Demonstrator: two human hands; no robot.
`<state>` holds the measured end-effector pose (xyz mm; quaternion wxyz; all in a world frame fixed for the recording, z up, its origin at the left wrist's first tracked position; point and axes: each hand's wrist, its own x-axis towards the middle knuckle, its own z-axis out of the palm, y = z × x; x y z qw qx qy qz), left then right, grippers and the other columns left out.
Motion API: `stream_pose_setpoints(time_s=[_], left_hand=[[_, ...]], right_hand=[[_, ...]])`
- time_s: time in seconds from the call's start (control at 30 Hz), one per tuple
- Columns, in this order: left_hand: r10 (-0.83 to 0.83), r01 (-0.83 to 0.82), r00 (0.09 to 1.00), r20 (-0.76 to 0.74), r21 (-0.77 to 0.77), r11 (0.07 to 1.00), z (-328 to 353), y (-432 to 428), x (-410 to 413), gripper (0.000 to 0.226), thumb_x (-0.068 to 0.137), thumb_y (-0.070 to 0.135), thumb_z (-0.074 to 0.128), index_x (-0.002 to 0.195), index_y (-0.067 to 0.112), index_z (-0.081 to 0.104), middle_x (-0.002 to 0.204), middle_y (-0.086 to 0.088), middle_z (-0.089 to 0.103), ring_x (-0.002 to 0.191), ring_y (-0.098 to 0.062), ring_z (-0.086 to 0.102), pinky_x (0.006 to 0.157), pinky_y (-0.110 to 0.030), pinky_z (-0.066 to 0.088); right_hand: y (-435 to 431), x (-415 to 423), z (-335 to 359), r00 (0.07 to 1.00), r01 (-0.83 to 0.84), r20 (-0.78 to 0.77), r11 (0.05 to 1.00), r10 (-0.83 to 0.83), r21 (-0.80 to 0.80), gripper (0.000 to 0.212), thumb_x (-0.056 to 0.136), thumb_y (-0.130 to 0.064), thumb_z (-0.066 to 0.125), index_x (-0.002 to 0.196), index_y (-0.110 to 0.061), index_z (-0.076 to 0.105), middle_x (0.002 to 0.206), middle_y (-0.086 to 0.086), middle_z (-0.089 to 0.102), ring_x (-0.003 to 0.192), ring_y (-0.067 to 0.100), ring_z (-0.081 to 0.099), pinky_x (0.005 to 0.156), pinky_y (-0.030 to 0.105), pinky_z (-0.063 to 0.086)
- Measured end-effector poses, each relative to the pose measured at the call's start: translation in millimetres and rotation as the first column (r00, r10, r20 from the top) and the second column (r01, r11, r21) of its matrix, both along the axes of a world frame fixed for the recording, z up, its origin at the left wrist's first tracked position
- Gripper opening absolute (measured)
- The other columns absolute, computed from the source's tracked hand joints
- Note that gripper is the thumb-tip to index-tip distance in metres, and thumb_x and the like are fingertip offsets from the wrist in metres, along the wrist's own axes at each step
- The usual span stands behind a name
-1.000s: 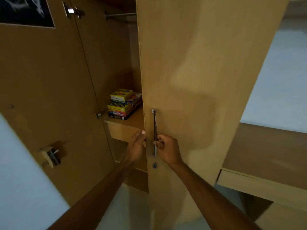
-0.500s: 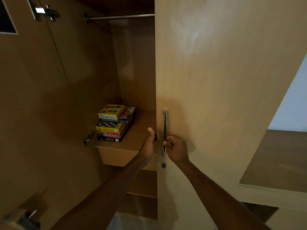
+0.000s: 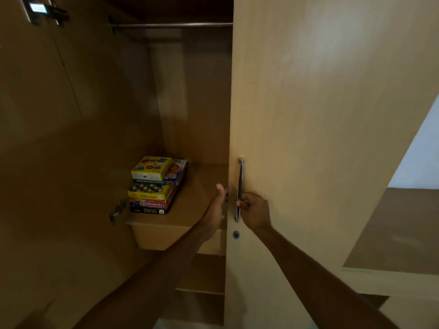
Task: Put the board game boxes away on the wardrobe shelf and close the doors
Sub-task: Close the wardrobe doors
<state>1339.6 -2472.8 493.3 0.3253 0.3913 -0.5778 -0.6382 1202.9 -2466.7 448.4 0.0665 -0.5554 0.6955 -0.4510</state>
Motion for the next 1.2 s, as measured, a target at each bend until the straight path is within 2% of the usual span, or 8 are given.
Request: stream_pose_setpoints(time_s=[0.27, 0.47, 0.6, 0.8, 0.93, 1.0, 1.1, 1.2], left_hand=[[0.026, -0.024, 0.999, 0.026, -0.056, 0.998, -5.5, -1.0, 12.9, 0.071, 0.097, 0.06, 0.01, 0.145, 0.018, 0.041, 0.149, -0.005, 0.044, 0.137, -0.022, 0.041, 0.115, -0.05, 0.027], [0.266, -0.264, 0.964, -0.006, -0.134, 0.955, -27.2, 23.1, 52.3, 0.021, 0.095, 0.026, 0.058, 0.114, 0.021, 0.065, 0.119, -0.002, 0.068, 0.114, -0.019, 0.062, 0.075, -0.019, 0.046], [0.428, -0.431, 0.903, -0.048, -0.091, 0.898, -47.3, 61.0, 92.8, 0.027, 0.092, 0.008, 0.06, 0.119, 0.004, 0.064, 0.115, -0.012, 0.068, 0.101, -0.019, 0.063, 0.062, -0.005, 0.048], [0.672, -0.675, 0.737, -0.075, -0.03, 0.737, -71.8, 148.4, 170.9, 0.025, 0.09, 0.004, 0.063, 0.114, 0.003, 0.066, 0.104, -0.011, 0.072, 0.09, -0.014, 0.065, 0.072, -0.012, 0.049], [0.809, -0.804, 0.587, 0.029, -0.094, 0.587, -80.3, 225.1, 231.1, 0.016, 0.091, 0.018, 0.064, 0.107, 0.02, 0.07, 0.107, -0.002, 0.072, 0.099, -0.018, 0.066, 0.077, -0.021, 0.046], [0.878, -0.871, 0.475, 0.047, -0.112, 0.478, -76.0, 263.8, 262.3, 0.016, 0.091, 0.014, 0.064, 0.106, 0.016, 0.07, 0.104, -0.002, 0.072, 0.095, -0.018, 0.065, 0.076, -0.022, 0.045], [0.914, -0.898, 0.398, 0.082, -0.167, 0.406, -58.7, 290.3, 293.1, 0.018, 0.092, 0.008, 0.061, 0.108, 0.011, 0.068, 0.102, -0.002, 0.071, 0.091, -0.011, 0.065, 0.075, -0.019, 0.047], [0.936, -0.897, 0.334, 0.113, -0.266, 0.353, -39.7, 294.4, 334.1, 0.026, 0.093, 0.014, 0.061, 0.119, 0.015, 0.063, 0.114, -0.002, 0.068, 0.104, -0.012, 0.064, 0.094, -0.031, 0.05]], right_hand=[[2.1, -3.7, -3.0, 0.997, -0.074, -0.011, 0.996, 0.075, 0.056, 0.018, 0.088, -0.015, 0.059, 0.074, -0.009, 0.066, 0.07, 0.006, 0.068, 0.066, 0.021, 0.064, 0.065, 0.041, 0.055], [36.8, 1.3, -21.3, 0.991, -0.119, 0.065, 0.993, 0.117, 0.022, 0.01, 0.084, -0.008, 0.062, 0.092, -0.012, 0.067, 0.084, -0.003, 0.069, 0.077, 0.011, 0.066, 0.07, 0.021, 0.052], [62.7, 24.6, -39.1, 0.96, -0.227, 0.183, 0.971, 0.21, 0.076, 0.032, 0.083, -0.025, 0.059, 0.111, -0.011, 0.067, 0.095, -0.008, 0.063, 0.089, 0.016, 0.065, 0.081, 0.031, 0.054], [107.2, 95.7, -49.8, 0.856, -0.494, 0.268, 0.85, 0.441, 0.181, 0.026, 0.088, -0.017, 0.063, 0.114, -0.019, 0.065, 0.093, -0.006, 0.07, 0.084, 0.005, 0.065, 0.078, 0.012, 0.051], [143.1, 165.8, -49.5, 0.702, -0.699, 0.389, 0.683, 0.597, 0.214, 0.027, 0.089, -0.018, 0.064, 0.116, -0.02, 0.062, 0.089, -0.007, 0.068, 0.085, 0.005, 0.064, 0.078, 0.019, 0.053], [158.2, 206.3, -49.3, 0.64, -0.76, 0.393, 0.62, 0.661, 0.196, 0.029, 0.088, -0.018, 0.064, 0.118, -0.017, 0.063, 0.09, -0.002, 0.07, 0.089, 0.014, 0.066, 0.084, 0.033, 0.055], [167.2, 248.0, -39.9, 0.587, -0.802, 0.416, 0.568, 0.695, 0.183, 0.032, 0.088, -0.018, 0.064, 0.12, -0.015, 0.062, 0.094, 0.001, 0.069, 0.089, 0.015, 0.066, 0.08, 0.031, 0.054], [168.2, 291.3, -22.6, 0.55, -0.831, 0.393, 0.531, 0.737, 0.167, 0.034, 0.088, -0.024, 0.064, 0.122, -0.018, 0.062, 0.099, -0.002, 0.069, 0.093, 0.015, 0.066, 0.082, 0.034, 0.057]])
